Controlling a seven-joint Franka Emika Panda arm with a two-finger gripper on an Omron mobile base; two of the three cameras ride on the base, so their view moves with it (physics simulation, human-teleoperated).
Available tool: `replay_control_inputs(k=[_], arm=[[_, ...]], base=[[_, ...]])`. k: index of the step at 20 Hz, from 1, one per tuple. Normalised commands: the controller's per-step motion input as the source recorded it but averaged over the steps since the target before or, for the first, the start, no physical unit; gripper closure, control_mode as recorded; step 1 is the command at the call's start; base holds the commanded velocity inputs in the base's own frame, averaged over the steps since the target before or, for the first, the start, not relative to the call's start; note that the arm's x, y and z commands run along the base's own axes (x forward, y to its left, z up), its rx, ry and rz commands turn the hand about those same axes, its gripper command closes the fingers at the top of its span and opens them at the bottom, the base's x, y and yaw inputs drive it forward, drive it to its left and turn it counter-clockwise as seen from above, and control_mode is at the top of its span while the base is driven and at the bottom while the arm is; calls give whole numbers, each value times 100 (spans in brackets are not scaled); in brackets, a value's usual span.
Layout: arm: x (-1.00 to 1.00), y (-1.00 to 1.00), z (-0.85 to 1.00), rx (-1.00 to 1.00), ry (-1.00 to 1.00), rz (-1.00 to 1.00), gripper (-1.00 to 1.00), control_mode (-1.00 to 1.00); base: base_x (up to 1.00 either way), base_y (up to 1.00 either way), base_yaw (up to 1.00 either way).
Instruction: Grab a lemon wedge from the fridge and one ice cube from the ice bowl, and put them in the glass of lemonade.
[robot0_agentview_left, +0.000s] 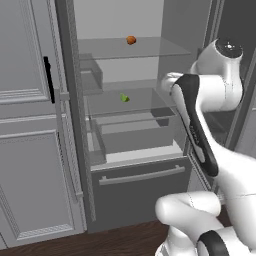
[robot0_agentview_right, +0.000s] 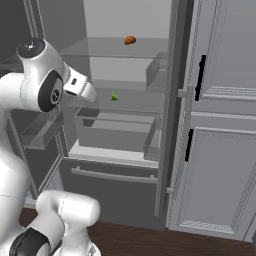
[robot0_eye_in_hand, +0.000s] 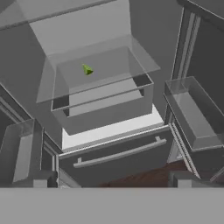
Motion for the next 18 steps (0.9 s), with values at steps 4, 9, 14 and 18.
replay_control_inputs(k=[4, 9, 14, 18], arm=[[-96, -37, -11, -2, 14, 1, -100, -100], [-85, 6, -13, 0, 1, 17, -100, -100], [-43, 3, -21, 0, 1, 0, -100, -100], [-26, 0, -30, -1, 0, 0, -100, -100]], base=[[0, 0, 0], [0, 0, 0], [0, 0, 0], [0, 0, 0]])
